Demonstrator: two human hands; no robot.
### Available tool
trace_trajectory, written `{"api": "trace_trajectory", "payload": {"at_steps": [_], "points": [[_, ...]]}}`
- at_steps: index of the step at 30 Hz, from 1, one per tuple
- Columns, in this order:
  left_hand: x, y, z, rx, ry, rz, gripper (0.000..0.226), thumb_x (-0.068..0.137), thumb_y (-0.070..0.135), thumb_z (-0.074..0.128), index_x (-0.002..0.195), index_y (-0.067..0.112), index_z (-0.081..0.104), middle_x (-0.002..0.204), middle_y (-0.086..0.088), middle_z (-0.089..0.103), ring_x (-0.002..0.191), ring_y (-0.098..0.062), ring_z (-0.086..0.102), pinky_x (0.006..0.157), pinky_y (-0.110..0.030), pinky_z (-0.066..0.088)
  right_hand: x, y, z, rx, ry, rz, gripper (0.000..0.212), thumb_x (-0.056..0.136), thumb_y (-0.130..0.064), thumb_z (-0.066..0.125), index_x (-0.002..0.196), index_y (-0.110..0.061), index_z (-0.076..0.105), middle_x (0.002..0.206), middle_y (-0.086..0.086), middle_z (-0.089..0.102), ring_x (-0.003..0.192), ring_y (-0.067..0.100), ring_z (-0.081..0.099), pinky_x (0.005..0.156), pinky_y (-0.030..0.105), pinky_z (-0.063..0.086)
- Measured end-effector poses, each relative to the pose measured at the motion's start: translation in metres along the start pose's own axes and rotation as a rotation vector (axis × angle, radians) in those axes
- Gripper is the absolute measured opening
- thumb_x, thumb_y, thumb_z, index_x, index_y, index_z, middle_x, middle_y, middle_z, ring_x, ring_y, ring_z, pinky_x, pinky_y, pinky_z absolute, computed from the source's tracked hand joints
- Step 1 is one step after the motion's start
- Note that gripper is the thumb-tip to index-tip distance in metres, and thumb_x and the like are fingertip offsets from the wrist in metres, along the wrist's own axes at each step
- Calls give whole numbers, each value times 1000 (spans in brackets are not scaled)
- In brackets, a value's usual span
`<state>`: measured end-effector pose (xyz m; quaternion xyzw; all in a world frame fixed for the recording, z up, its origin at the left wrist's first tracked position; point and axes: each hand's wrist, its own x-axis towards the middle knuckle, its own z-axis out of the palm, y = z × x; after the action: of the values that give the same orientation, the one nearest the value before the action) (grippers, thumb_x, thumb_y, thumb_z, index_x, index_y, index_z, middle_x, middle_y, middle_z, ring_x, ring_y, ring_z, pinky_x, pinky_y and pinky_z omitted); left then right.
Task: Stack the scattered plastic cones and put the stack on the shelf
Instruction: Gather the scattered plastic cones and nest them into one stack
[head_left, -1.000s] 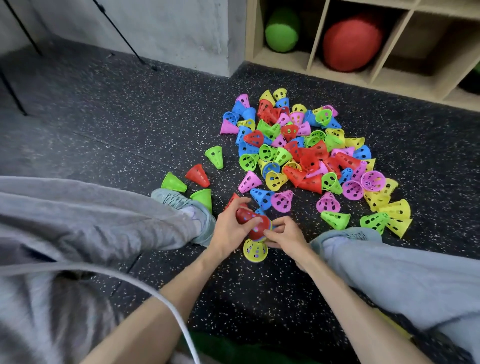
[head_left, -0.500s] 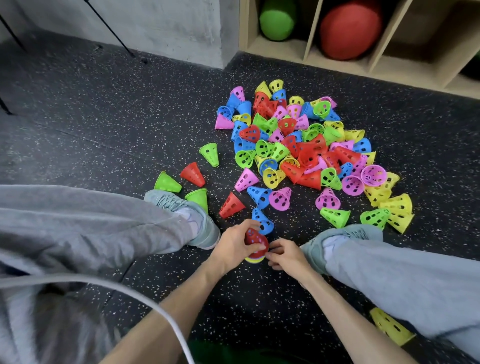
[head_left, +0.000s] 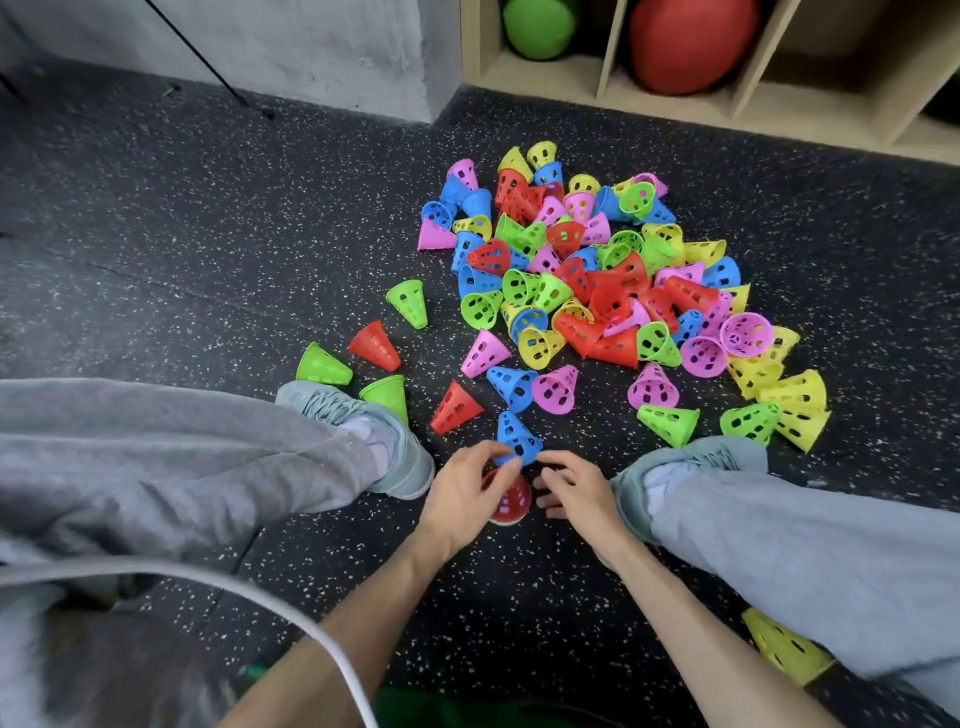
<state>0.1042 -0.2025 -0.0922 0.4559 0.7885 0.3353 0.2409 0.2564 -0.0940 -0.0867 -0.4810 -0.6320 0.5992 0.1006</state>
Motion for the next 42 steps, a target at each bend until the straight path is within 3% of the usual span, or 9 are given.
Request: {"api": "trace_trajectory", "payload": {"at_steps": [6, 10, 15, 20, 27, 33, 36, 39, 42], "points": [[26, 1, -5, -60, 199, -42, 23, 106, 34, 51, 118, 24, 67, 116, 13, 67, 108, -7, 57, 99, -32, 47, 19, -11, 11, -17, 41, -43, 46, 102, -21, 53, 140, -46, 47, 100, -3, 75, 84, 12, 74, 81, 35, 62], [47, -19, -8, 6, 252, -51, 20, 103, 24, 56, 119, 24, 67, 121, 9, 62, 112, -12, 52, 102, -38, 45, 33, -7, 22, -110, 10, -35, 42, 100, -33, 53, 141, -36, 54, 113, -14, 71, 105, 11, 68, 97, 45, 55], [76, -14, -6, 44, 295, -97, 35, 95, 16, 66, 130, 20, 62, 140, -2, 50, 130, -22, 44, 112, -29, 36, 52, -9, 22, -78, 135, -29, 27, 101, -35, 54, 124, -30, 67, 107, -12, 71, 96, 13, 70, 89, 47, 58], [97, -27, -1, 120, 195, -225, 56, 88, 22, 75, 139, 15, 54, 150, -11, 46, 132, -32, 48, 109, -47, 42, 61, -9, 13, -5, 272, -35, 16, 96, -29, 60, 99, -37, 74, 94, -15, 75, 84, 11, 73, 82, 46, 61], [101, -35, 4, 24, 225, -278, 72, 78, 28, 85, 139, 25, 48, 105, 8, 70, 99, -23, 65, 90, -50, 52, 59, -11, 16, -5, 372, -44, 25, 93, -13, 61, 94, -37, 70, 91, -12, 75, 80, 13, 71, 81, 44, 58], [91, -34, 7, -71, 160, -295, 88, 75, 31, 90, 149, 22, 41, 130, -3, 66, 119, -22, 61, 101, -42, 50, 58, -18, 23, 56, 433, -16, 31, 92, -11, 61, 115, -31, 60, 96, -8, 74, 90, 18, 70, 87, 45, 55], [86, -26, 4, -106, 167, -248, 86, 75, 32, 90, 148, 23, 45, 127, 0, 67, 113, -17, 62, 101, -36, 51, 57, -34, 23, 30, 468, -45, 31, 95, -9, 60, 123, -22, 61, 103, -8, 74, 95, 12, 65, 85, 32, 49], [79, -16, -1, -103, 153, -167, 80, 75, 35, 89, 144, 25, 50, 124, 4, 67, 111, -13, 61, 99, -29, 48, 57, -46, 24, -103, 418, -128, 24, 97, -11, 59, 117, -18, 68, 109, -11, 73, 92, 4, 61, 73, 18, 39], [72, -10, -5, -54, 147, -108, 80, 75, 44, 88, 144, 24, 52, 125, 3, 67, 112, -17, 60, 99, -31, 47, 54, -50, 29, -182, 292, -186, 19, 95, -13, 62, 107, -26, 72, 100, -18, 73, 88, -1, 65, 77, 20, 49]]}}
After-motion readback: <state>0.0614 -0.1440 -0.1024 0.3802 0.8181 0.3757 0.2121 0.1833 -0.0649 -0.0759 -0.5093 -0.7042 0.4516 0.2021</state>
